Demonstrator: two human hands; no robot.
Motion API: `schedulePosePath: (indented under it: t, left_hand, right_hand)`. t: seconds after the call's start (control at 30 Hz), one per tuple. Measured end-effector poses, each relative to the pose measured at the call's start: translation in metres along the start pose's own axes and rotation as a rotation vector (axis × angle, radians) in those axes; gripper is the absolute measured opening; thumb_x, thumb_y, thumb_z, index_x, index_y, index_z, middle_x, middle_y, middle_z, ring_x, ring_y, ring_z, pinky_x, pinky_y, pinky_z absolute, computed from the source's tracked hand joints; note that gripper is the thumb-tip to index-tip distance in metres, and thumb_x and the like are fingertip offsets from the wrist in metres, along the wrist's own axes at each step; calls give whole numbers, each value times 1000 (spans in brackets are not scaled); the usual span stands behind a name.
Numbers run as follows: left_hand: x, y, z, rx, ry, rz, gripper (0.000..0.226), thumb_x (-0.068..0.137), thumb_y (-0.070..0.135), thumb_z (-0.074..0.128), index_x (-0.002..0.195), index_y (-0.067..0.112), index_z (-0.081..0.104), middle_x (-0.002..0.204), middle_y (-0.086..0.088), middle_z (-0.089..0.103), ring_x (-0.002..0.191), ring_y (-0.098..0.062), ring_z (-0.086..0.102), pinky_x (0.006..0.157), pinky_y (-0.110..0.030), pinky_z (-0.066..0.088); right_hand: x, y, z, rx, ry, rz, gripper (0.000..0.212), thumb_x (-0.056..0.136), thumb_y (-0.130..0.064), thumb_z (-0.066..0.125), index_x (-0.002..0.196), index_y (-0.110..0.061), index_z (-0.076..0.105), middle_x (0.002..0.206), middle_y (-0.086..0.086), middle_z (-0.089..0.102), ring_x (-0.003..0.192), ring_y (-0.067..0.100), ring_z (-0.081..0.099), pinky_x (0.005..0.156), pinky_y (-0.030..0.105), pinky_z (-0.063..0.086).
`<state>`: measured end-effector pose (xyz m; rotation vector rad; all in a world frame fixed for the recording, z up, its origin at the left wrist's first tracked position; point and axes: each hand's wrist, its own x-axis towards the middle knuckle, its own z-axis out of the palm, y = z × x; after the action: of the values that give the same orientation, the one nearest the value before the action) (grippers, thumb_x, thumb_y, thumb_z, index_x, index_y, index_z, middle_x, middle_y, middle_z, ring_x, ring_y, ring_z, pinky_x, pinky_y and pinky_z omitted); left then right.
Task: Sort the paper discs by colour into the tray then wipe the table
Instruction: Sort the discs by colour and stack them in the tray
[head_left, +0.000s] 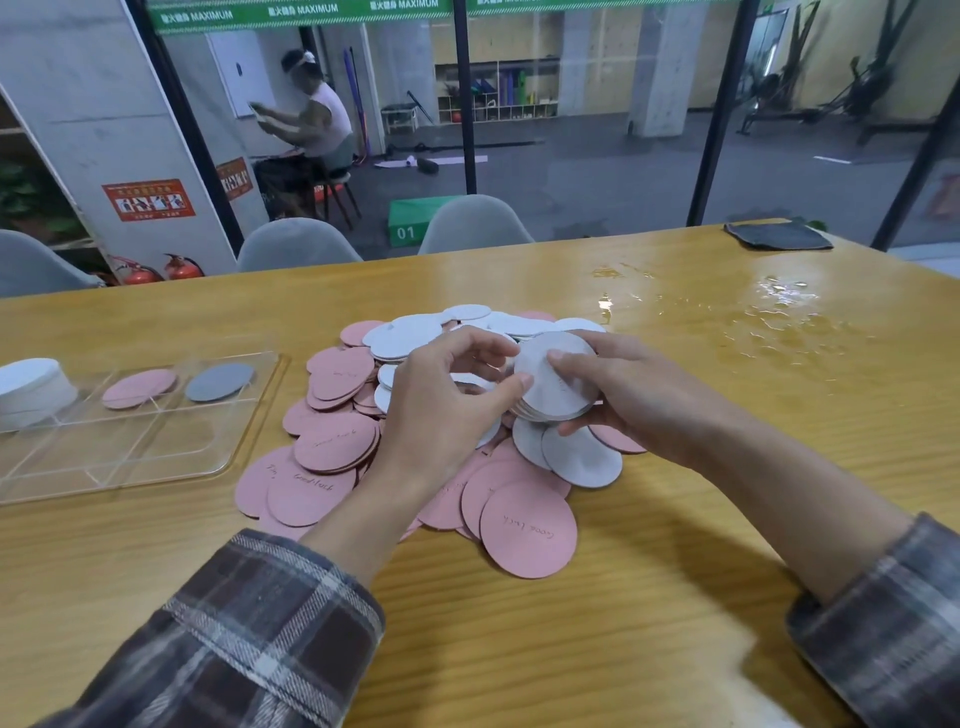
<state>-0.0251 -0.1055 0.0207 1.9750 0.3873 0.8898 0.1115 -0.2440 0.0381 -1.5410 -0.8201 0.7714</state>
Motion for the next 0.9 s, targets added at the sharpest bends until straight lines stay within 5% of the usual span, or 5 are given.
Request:
schedulePosePath:
  t: [0.2, 0.37, 0.6, 0.73, 0.9]
  left_hand:
    - [-3, 4, 1, 15, -49, -151, 40, 89, 32, 81, 127, 25, 73, 99, 11, 77, 85, -4, 74, 67, -14, 57]
    - [-5, 10, 2, -143, -81, -217, 29, 93, 26, 78, 122, 28, 76, 96, 10, 80, 89, -25, 77, 79, -41, 62]
    - [-3, 6, 3, -191, -26, -219, 24, 93, 25, 78, 116, 23, 77, 99, 8, 80, 90, -6, 76, 88, -31, 62]
    - [-6, 1, 6, 132, 2, -13, 13, 91, 33, 79, 90, 22, 71, 80, 7, 73, 76, -7, 70, 72, -23, 57]
    - [-15, -7, 15, 429, -362, 197, 26, 78, 46, 87, 91, 27, 76, 90, 12, 63, 85, -5, 59, 75, -21, 47]
  right_hand:
    - [4, 5, -2, -19, 37, -45, 29, 108, -26, 51, 134, -19, 60, 123, 13, 70, 103, 32, 71, 68, 32, 54]
    - [4, 4, -4, -95, 52, -60, 28, 107, -31, 51, 134, -28, 59, 125, 11, 66, 94, 21, 65, 69, 32, 52]
    - [2, 1, -8, -116, 36, -138, 31, 104, -21, 59, 135, -20, 58, 120, 12, 67, 99, 23, 71, 71, 32, 59]
    - [5, 1, -12, -117, 160, -149, 31, 102, -16, 62, 133, -15, 60, 115, 14, 68, 91, 24, 73, 70, 37, 63]
    - [6, 1, -14, -98, 209, -155, 29, 101, -13, 63, 129, -15, 64, 104, 12, 70, 76, 14, 70, 62, 30, 61]
